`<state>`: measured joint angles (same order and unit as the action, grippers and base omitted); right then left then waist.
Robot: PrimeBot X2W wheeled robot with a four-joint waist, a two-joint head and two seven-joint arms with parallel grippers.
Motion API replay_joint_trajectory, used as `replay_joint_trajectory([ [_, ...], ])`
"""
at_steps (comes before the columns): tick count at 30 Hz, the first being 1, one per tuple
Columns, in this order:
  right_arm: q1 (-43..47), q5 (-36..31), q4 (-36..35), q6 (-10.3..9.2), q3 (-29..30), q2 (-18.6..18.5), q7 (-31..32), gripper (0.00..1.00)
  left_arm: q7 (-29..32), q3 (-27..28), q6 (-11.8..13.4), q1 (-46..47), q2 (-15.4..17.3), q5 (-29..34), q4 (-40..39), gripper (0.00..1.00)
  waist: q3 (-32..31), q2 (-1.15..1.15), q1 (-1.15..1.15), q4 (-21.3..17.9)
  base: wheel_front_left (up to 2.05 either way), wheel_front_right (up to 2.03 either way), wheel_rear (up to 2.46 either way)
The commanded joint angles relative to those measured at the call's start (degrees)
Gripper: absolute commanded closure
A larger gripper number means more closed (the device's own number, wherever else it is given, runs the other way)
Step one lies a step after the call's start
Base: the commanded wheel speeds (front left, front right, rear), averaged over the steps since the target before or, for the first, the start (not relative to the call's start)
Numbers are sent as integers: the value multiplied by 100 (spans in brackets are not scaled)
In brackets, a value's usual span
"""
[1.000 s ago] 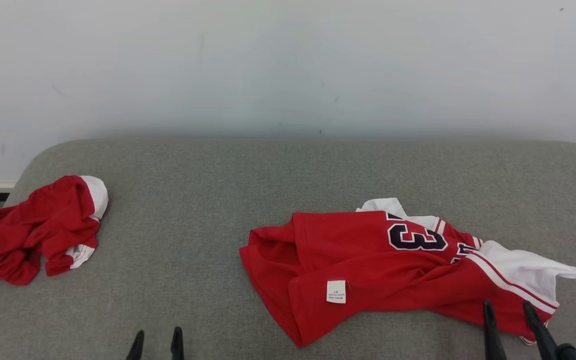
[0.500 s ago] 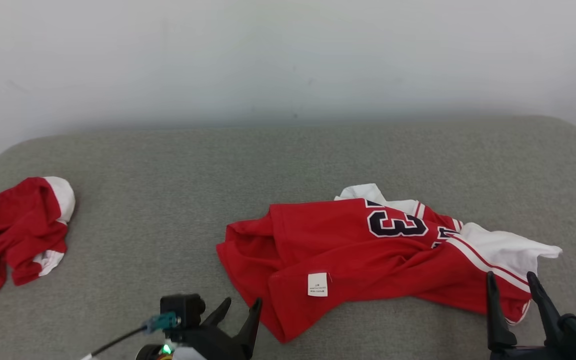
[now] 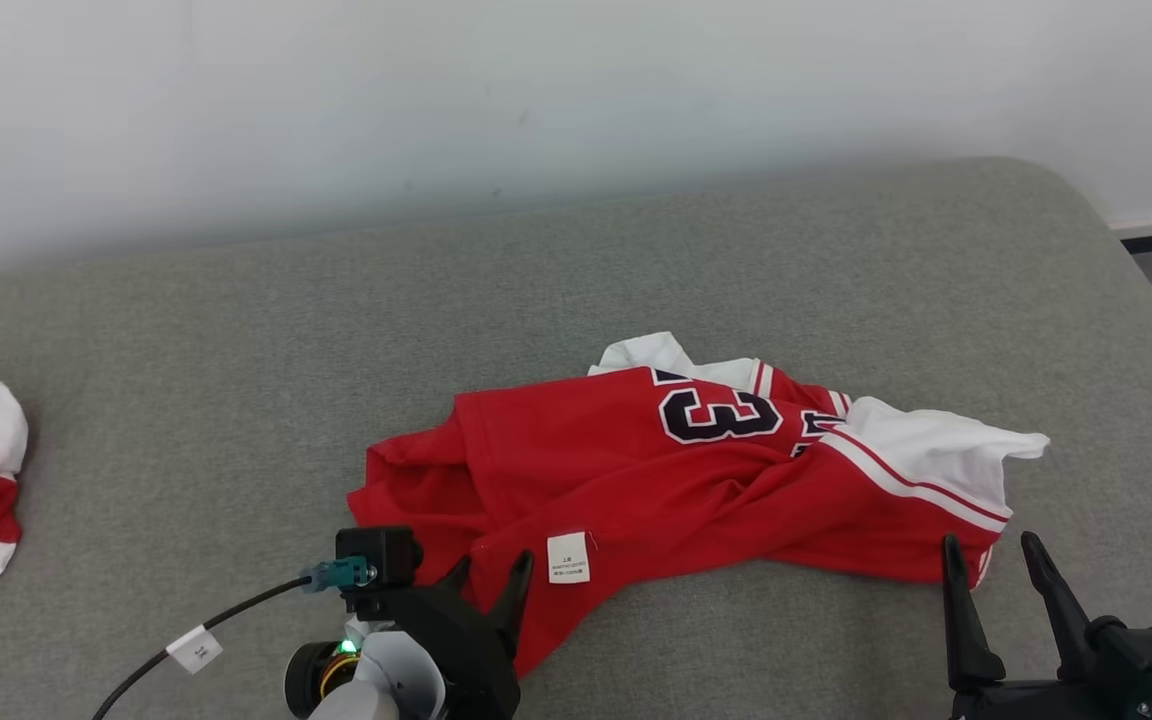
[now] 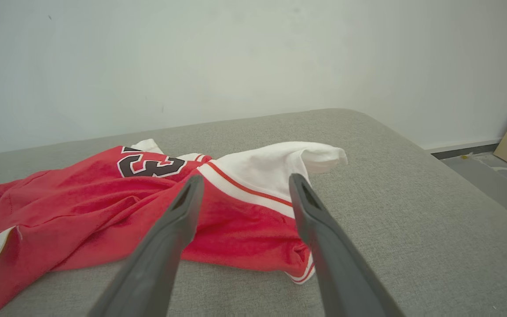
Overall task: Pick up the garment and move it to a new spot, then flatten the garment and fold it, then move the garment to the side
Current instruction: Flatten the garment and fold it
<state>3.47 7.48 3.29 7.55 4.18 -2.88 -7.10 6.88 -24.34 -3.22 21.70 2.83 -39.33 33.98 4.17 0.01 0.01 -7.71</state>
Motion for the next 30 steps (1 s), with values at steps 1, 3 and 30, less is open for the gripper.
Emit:
replay_joint_trajectory([
  [1,-48,25,17,-12,-3,0,-35,0,-36,-12,56,85,11,-70,34,0,36,-1,-1,-72,0,0,0],
  [3,-51,25,33,-12,3,0,-51,0,-47,-31,124,128,6,-99,85,0,28,-1,-1,-92,0,0,0],
  [30,-496,374,-190,-12,883,-1,914,0,-314,-169,346,381,91,-237,311,100,179,-1,-1,-74,0,0,0],
])
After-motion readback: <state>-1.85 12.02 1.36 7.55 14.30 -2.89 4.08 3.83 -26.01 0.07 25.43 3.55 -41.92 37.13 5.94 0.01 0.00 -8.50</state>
